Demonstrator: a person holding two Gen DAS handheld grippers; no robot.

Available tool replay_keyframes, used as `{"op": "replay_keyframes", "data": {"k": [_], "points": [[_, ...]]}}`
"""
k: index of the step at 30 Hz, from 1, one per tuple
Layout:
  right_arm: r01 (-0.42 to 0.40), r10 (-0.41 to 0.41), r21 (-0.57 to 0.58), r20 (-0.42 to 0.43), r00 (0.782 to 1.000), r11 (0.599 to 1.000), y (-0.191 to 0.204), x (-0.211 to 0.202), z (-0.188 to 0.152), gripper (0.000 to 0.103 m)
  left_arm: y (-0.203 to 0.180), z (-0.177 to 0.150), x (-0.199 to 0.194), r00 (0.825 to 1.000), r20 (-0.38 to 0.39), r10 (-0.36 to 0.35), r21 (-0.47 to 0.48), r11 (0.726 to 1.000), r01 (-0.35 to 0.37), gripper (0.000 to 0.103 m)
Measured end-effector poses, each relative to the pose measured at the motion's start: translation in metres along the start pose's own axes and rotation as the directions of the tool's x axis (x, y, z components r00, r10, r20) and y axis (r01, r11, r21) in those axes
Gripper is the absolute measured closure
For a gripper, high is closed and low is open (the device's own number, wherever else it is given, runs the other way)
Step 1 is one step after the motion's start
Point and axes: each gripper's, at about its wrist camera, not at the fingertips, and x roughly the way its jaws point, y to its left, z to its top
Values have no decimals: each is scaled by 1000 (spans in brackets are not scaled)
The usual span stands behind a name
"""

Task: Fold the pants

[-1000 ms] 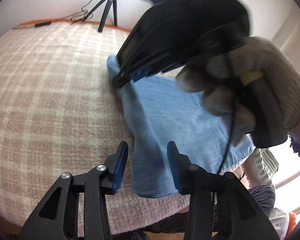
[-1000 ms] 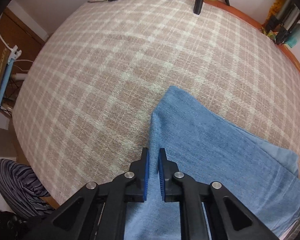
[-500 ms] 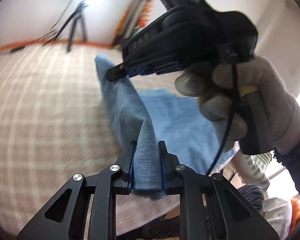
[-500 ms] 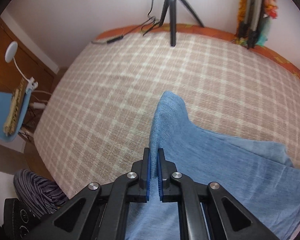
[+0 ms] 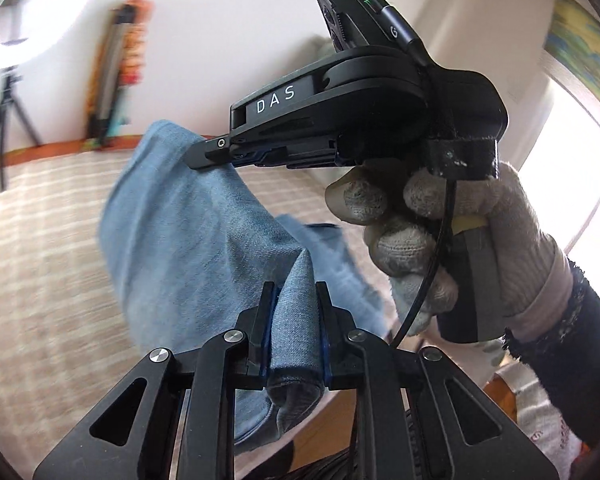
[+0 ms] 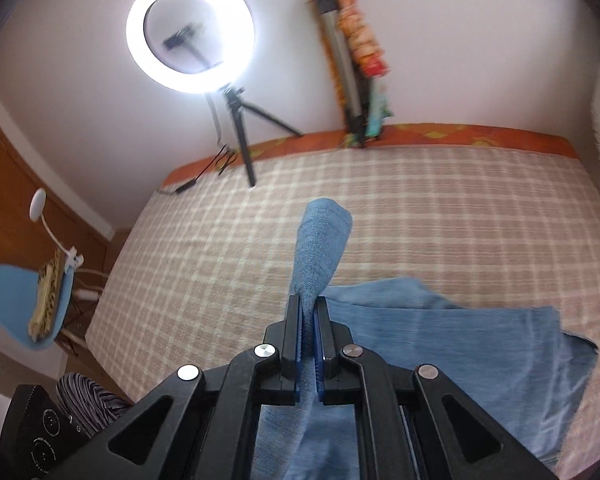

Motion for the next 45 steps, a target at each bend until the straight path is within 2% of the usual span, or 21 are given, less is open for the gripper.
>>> {"op": "replay_keyframes", "data": {"k": [8,14,19,20,24,26,28,29,31,33,35,37,40,43,45], "points": [[65,-73,120,66,995,991,-97,-54,-14,101,-37,13,67,990,-79,-115,51,992,119,87],[98,-117,213,78,990,972,-159,-71,-34,101,-59,15,117,975,-154,-157,86,981,172,87],[111,-146,277,107,984,954,-203,-85,-54,103,-80,8,154,962,-221,-162,125,973,192,89],[99,-138,296,116,984,950,-214,-88,-58,103,-82,6,161,957,-232,-174,127,970,207,94],[58,-92,332,86,992,941,-245,-82,-75,102,-82,0,178,942,-281,-184,133,964,229,94],[32,-62,352,74,995,936,-255,-76,-85,98,-85,-1,183,936,-300,-182,141,962,232,94],[22,-42,372,45,998,928,-263,-68,-94,80,-82,-5,177,933,-313,-175,151,961,231,94],[3,-21,378,42,999,926,-265,-66,-99,72,-79,-4,171,933,-316,-173,153,961,230,92],[-22,6,367,47,999,930,-264,-61,-106,69,-72,-8,156,937,-317,-143,172,963,206,92],[-38,19,353,55,998,935,-261,-57,-110,59,-70,-13,142,947,-306,-99,196,967,164,92],[-44,27,350,53,998,936,-258,-50,-112,58,-53,-11,132,952,-299,-68,175,977,124,91],[-47,38,351,33,999,935,-255,-39,-114,58,-42,-17,122,956,-292,-38,169,981,90,82],[-29,27,348,13,1000,937,-251,-25,-116,58,-20,-23,105,960,-278,22,186,982,32,82],[-9,3,360,19,1000,933,-251,-15,-117,67,-5,-31,90,960,-273,67,182,983,-17,82],[-3,-6,367,24,1000,930,-251,-12,-118,83,4,-35,88,957,-277,88,184,982,-37,82]]}}
